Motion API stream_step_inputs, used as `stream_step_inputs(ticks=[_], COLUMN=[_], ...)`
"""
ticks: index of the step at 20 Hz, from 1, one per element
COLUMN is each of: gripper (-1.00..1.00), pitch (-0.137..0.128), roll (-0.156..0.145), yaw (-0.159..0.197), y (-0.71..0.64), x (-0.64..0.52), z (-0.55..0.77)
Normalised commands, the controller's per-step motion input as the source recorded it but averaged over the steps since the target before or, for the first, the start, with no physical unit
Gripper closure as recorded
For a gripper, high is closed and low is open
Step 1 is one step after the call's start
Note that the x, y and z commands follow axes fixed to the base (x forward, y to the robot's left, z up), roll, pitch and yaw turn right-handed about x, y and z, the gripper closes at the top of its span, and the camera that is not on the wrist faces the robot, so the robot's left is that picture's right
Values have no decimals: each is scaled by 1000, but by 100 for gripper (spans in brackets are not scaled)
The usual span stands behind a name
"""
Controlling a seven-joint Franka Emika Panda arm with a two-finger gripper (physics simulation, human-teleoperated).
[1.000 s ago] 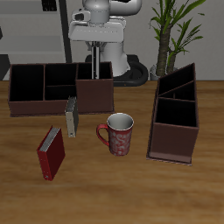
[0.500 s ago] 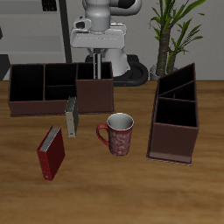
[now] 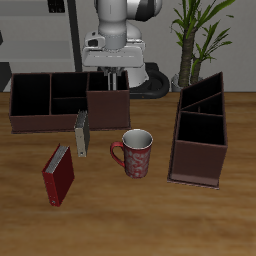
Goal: Place the striped book into the back desk caddy's right compartment
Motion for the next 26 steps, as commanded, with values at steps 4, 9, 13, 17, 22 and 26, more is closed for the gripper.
stream_step_inputs(ticks=[4,9,13,17,22,26], gripper=[100,100,-100,-100,-100,-100], pitch=[51,115,90,-16,-20,-1], roll=[20,-14,11,30,33,25], yaw=[34,16,24,-52,8,-9], y=[36,-127,-50,64,144,100], x=[32,102,11,-70,-36,-16], z=[-304,-412,-249,215,132,72])
